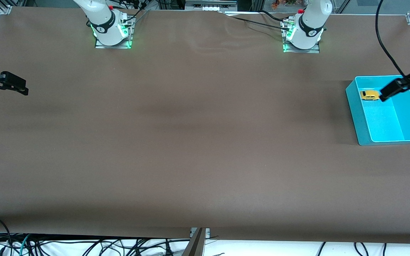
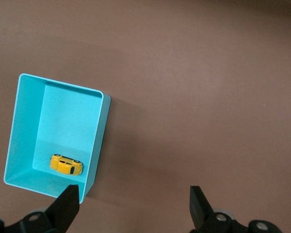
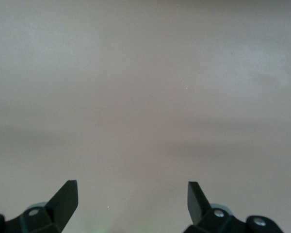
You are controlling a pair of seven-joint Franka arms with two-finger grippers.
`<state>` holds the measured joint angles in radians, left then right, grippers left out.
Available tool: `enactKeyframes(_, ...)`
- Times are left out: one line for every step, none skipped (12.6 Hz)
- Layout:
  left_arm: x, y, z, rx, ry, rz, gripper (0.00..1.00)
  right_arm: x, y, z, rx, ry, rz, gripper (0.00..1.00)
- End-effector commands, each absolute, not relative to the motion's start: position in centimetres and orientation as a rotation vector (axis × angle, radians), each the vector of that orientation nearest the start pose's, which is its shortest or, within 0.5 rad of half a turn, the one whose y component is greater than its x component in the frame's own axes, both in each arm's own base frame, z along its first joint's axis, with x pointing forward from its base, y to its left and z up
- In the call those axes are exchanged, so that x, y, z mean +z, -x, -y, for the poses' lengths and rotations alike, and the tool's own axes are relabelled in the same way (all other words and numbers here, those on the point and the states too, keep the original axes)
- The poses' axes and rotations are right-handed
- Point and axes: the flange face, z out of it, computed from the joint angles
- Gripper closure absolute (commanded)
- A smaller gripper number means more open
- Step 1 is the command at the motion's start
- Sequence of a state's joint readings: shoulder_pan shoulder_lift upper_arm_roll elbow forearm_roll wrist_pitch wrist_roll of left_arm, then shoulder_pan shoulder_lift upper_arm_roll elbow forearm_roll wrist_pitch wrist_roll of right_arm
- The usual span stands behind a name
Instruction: Wind and store yellow beetle car
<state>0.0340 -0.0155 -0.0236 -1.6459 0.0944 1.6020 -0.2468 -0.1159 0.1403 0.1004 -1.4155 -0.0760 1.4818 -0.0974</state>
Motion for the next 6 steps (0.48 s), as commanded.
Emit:
enactKeyframes(61.62,-54.81,-1.48,0.102,3.057,0.208,0.0,61.24,-58.7,2.27,0.119,3.199,0.105,0.0)
enactKeyframes(61.94,-54.86,-1.3,0.094,3.073,0.225,0.0,61.24,-58.7,2.27,0.119,3.199,0.105,0.0)
enactKeyframes(62.21,-55.11,-1.19,0.088,3.097,0.233,0.0,61.24,-58.7,2.27,0.119,3.199,0.105,0.0)
enactKeyframes(62.07,-55.28,-1.12,0.093,3.103,0.235,0.0,61.24,-58.7,2.27,0.119,3.199,0.105,0.0)
enactKeyframes(62.15,-55.24,-1.21,0.091,3.103,0.238,0.0,61.24,-58.7,2.27,0.119,3.199,0.105,0.0)
enactKeyframes(62.23,-55.18,-1.21,0.091,3.103,0.238,0.0,61.24,-58.7,2.27,0.119,3.199,0.105,0.0)
